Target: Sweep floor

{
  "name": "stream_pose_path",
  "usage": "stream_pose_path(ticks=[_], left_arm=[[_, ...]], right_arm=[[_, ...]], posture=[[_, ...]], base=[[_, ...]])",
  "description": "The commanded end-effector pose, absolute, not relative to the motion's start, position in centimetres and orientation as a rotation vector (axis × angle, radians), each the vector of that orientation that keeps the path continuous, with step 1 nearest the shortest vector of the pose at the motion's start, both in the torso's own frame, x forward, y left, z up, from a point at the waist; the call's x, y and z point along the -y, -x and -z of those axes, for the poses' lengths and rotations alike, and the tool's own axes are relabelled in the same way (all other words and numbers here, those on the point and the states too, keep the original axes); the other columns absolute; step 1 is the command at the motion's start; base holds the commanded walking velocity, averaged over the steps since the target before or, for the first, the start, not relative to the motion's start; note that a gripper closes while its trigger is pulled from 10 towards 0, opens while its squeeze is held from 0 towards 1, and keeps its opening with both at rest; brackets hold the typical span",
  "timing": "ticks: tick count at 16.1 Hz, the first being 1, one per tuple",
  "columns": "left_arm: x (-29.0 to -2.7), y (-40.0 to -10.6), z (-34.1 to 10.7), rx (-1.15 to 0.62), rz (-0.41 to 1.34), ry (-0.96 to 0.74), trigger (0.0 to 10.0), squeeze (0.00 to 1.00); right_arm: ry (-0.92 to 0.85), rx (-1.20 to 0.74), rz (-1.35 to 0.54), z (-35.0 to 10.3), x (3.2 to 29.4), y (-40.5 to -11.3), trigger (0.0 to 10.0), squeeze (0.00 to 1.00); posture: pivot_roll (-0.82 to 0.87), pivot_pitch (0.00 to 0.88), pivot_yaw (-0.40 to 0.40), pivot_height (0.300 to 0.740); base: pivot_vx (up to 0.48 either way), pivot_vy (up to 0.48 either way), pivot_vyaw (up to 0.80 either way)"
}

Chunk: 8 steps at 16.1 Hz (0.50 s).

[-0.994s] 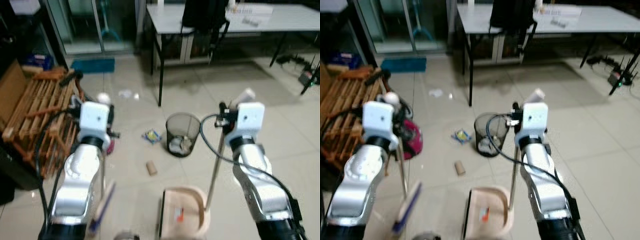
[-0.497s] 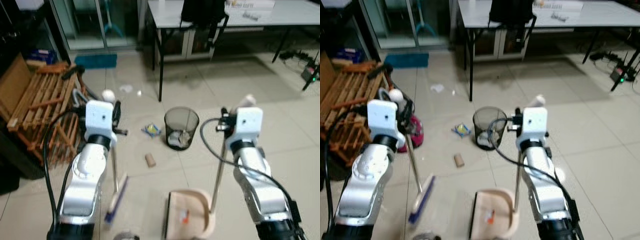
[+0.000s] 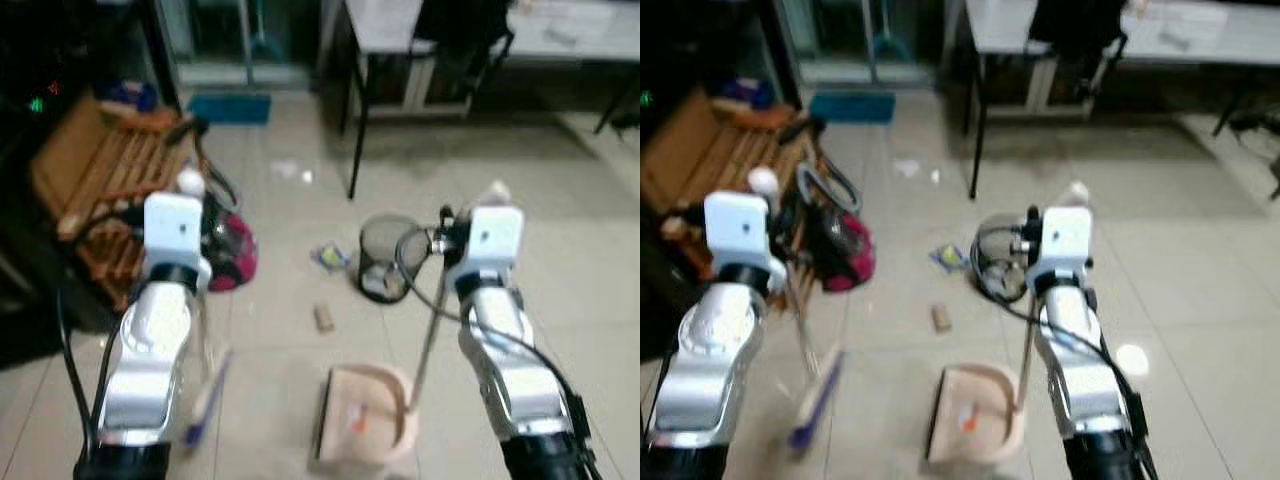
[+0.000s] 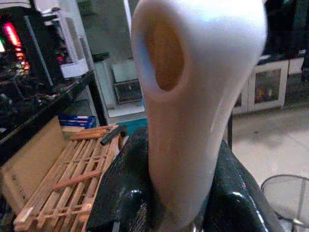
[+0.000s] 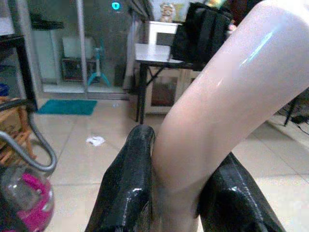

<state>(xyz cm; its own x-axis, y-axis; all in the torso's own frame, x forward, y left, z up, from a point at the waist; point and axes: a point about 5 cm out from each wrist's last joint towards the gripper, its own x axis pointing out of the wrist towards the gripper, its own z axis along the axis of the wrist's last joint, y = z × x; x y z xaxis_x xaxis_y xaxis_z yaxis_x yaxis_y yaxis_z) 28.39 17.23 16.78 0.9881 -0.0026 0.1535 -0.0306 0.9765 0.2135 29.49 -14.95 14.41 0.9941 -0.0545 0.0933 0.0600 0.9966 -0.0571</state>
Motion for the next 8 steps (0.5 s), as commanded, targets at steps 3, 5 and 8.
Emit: stream_pose_path(ticks=[3,5,8], left_arm=[[-15.94,-28.84,-17.59,0.198,0.04,-0.207,10.0,0.0],[-15.89,-29.02,-17.68,0.203,0.044,-0.212,10.0,0.0],[-16.05,-29.18,-17.75,0.205,0.042,-0.215,10.0,0.0]], right_arm=[[0.088,0.124,0.127,-14.94,16.58,-29.27,10.0,0.0],[0.086,0.125,0.131,-14.85,16.62,-29.27,10.0,0.0],[0.016,0.12,0.152,-14.69,16.71,-29.34,10.0,0.0]], posture=[[0.0,0.078,0.013,0.74],[0.0,0.082,0.016,0.74],[0.0,0.086,0.022,0.74]], base=[[0.387,0.0,0.0],[0.416,0.0,0.0],[0.416,0.0,0.0]])
